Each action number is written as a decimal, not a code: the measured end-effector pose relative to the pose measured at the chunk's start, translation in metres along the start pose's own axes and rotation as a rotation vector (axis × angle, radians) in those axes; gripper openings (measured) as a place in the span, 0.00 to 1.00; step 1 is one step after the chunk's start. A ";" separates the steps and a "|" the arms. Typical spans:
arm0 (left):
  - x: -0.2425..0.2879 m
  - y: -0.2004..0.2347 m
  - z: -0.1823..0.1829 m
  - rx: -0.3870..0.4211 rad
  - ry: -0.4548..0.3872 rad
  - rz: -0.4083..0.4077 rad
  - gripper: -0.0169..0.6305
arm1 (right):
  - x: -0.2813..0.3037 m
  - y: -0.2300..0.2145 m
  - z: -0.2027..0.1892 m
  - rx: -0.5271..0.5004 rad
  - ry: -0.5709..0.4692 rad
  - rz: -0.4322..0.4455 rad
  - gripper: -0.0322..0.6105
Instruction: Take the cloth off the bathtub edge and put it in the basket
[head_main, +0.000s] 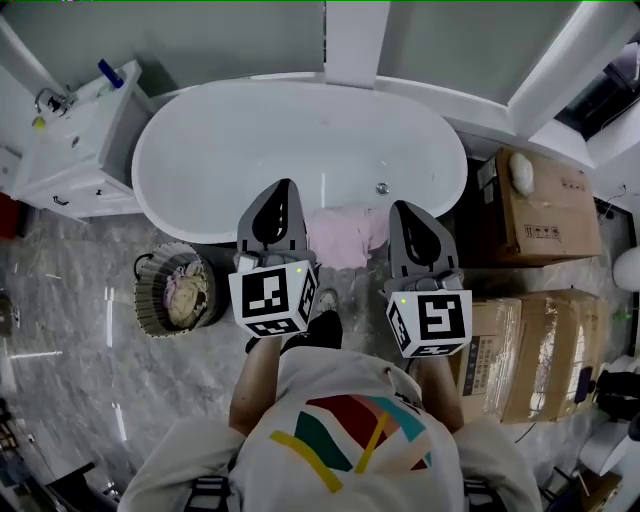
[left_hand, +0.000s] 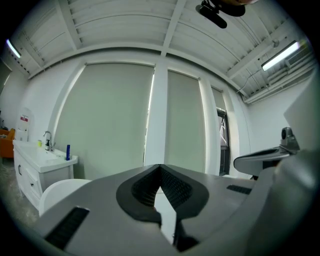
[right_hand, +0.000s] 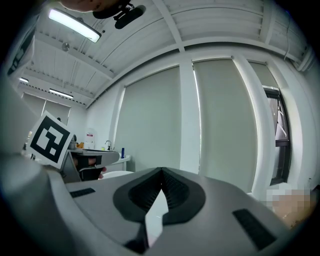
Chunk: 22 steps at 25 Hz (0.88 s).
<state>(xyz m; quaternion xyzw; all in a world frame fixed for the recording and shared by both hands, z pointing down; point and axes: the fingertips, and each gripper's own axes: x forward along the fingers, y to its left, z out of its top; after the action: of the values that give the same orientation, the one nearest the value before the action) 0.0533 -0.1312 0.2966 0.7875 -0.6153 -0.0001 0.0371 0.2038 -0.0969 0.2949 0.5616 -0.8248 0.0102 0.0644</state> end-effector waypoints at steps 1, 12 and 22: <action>0.012 0.005 0.003 -0.001 0.000 -0.001 0.05 | 0.012 -0.003 0.003 0.007 0.000 -0.003 0.07; 0.084 0.014 0.011 0.030 0.000 -0.035 0.05 | 0.086 -0.019 0.003 0.061 0.014 0.028 0.07; 0.111 -0.002 0.022 0.040 -0.025 0.005 0.05 | 0.109 -0.037 0.013 0.075 -0.025 0.086 0.07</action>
<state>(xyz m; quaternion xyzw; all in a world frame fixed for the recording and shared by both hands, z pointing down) 0.0808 -0.2395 0.2797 0.7864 -0.6176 0.0021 0.0137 0.1971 -0.2127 0.2932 0.5278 -0.8480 0.0368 0.0323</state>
